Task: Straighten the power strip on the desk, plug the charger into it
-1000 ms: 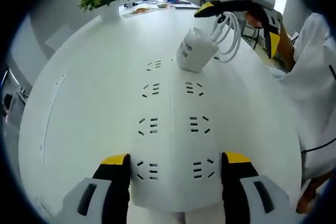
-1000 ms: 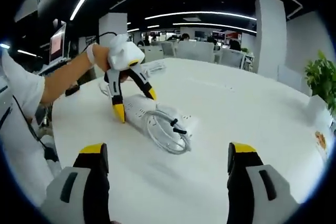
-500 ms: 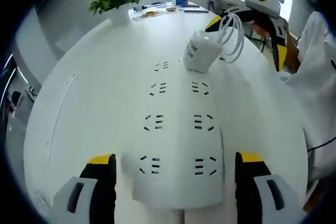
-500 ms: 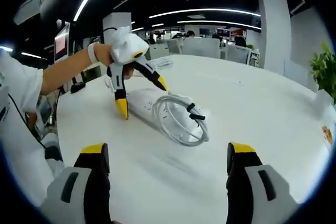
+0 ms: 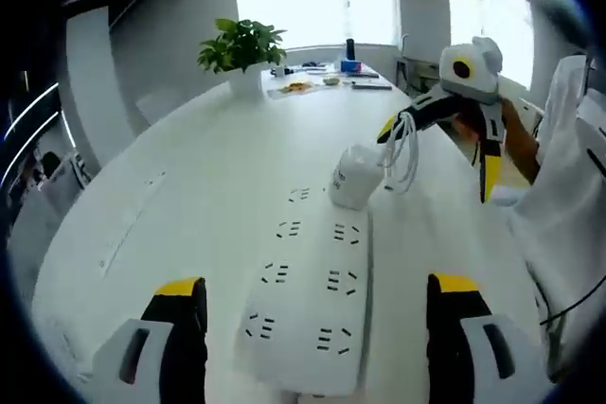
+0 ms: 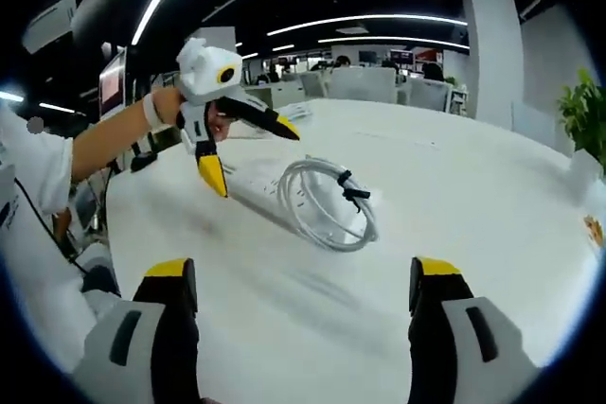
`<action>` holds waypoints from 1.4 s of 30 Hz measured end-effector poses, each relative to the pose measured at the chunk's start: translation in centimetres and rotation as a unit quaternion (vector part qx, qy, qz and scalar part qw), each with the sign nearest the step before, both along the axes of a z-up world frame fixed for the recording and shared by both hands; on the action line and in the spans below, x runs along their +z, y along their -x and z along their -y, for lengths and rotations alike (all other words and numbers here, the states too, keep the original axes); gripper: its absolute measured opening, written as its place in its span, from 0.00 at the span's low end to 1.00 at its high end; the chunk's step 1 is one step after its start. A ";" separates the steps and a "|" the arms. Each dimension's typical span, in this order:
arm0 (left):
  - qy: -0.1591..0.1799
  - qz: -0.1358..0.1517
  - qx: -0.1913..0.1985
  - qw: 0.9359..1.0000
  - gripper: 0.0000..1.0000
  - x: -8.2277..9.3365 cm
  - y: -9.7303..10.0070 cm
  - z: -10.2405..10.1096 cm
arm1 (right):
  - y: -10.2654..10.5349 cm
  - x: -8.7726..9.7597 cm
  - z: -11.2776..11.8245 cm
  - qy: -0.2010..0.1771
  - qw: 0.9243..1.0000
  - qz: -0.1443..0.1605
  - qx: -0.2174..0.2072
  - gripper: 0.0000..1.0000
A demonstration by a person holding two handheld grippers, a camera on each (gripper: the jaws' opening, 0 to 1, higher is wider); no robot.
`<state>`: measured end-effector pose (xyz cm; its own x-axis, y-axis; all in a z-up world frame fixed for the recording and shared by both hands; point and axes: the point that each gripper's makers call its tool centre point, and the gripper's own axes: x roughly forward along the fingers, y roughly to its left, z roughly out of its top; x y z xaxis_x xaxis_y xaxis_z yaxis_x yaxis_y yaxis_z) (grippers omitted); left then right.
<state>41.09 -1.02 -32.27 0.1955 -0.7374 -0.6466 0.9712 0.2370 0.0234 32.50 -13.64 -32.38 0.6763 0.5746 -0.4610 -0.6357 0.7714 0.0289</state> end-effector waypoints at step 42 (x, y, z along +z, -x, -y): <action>0.188 0.006 0.247 0.951 0.96 4.8 17.3 -6.7 | 6.4 2.8 0.4 -0.002 0.999 0.047 -0.010 0.92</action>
